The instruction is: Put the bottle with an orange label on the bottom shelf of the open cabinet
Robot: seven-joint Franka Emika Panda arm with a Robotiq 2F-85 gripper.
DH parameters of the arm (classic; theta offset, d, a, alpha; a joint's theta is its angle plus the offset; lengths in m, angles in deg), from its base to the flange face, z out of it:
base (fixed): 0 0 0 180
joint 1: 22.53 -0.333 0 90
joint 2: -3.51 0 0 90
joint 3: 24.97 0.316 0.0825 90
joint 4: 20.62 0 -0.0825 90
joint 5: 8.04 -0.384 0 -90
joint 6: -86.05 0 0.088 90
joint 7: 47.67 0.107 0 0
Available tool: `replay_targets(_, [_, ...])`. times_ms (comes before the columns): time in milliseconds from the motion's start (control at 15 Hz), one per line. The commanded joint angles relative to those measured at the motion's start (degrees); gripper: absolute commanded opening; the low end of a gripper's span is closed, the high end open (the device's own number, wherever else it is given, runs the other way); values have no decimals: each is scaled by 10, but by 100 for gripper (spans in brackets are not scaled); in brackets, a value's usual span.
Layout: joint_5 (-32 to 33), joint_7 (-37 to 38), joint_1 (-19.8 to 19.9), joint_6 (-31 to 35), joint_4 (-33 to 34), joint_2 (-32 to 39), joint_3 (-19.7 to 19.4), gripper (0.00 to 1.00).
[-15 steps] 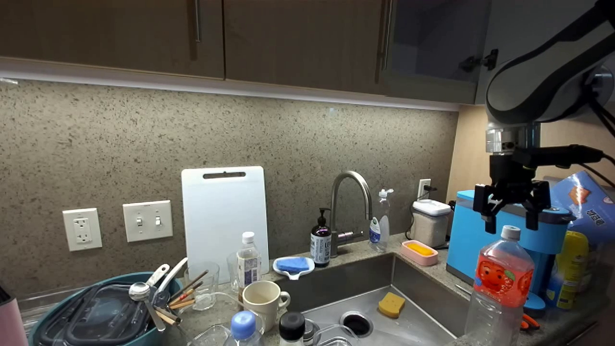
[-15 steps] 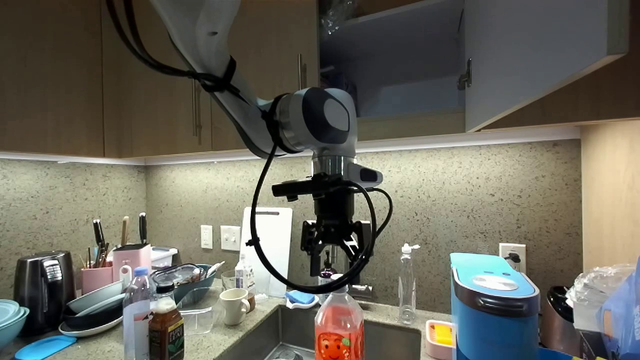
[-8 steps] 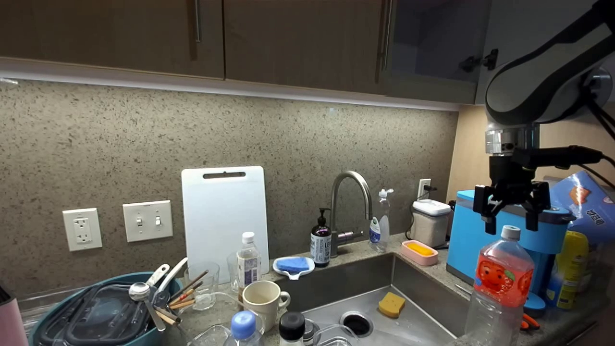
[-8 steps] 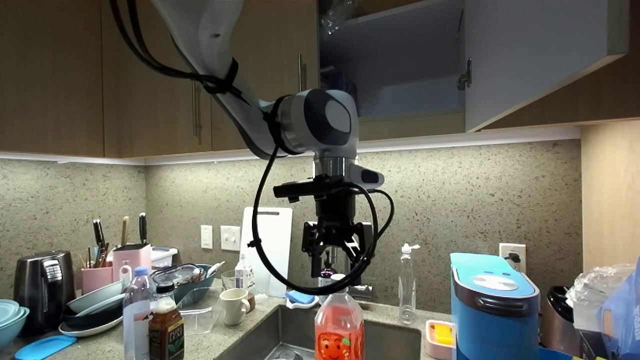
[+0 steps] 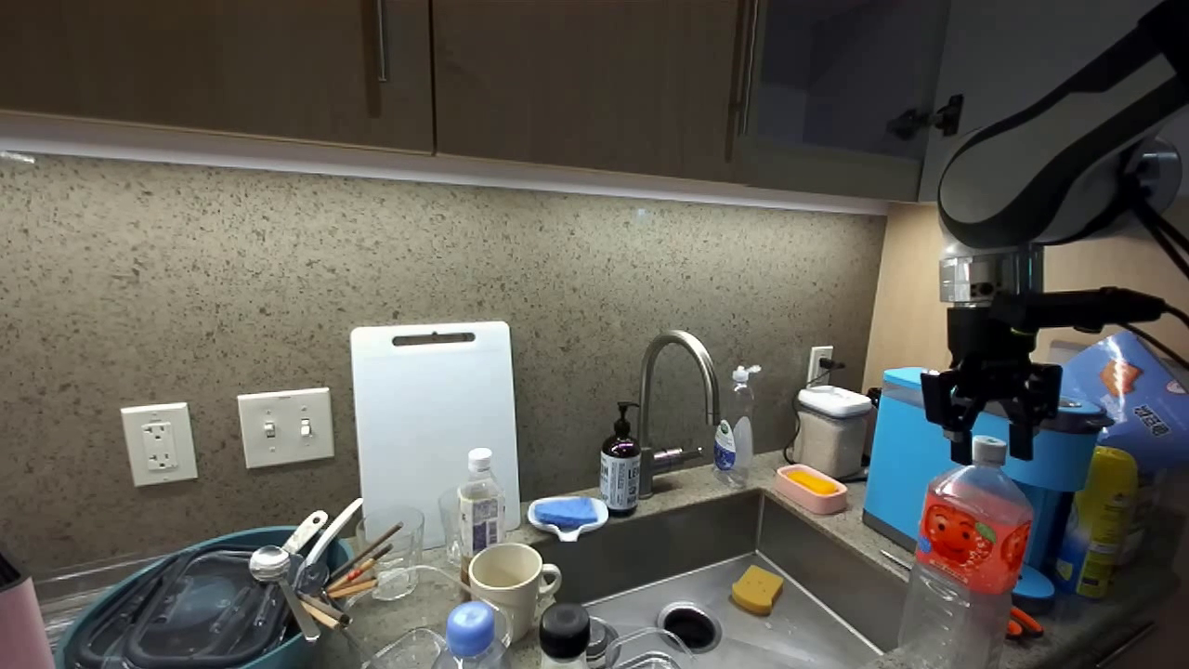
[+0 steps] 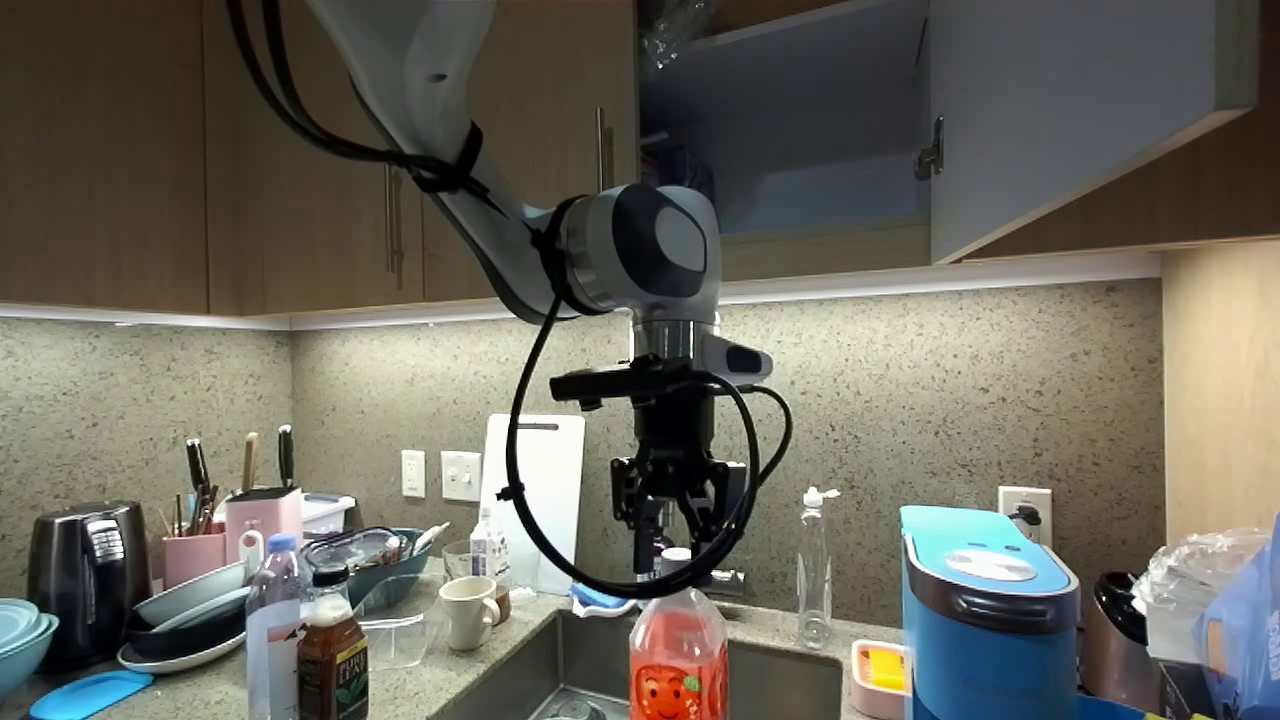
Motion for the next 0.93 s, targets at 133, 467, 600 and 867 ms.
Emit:
replay_targets(133, [-9, -20, 3, -3, 3, 4, -3, 28])
replay_targets(467, [-13, -31, 2, -5, 3, 3, -3, 12])
replay_targets(600, [-20, -31, 1, -5, 3, -2, -2, 12])
replay_targets(867, [-71, -19, -2, 53, -18, -58, 0, 12])
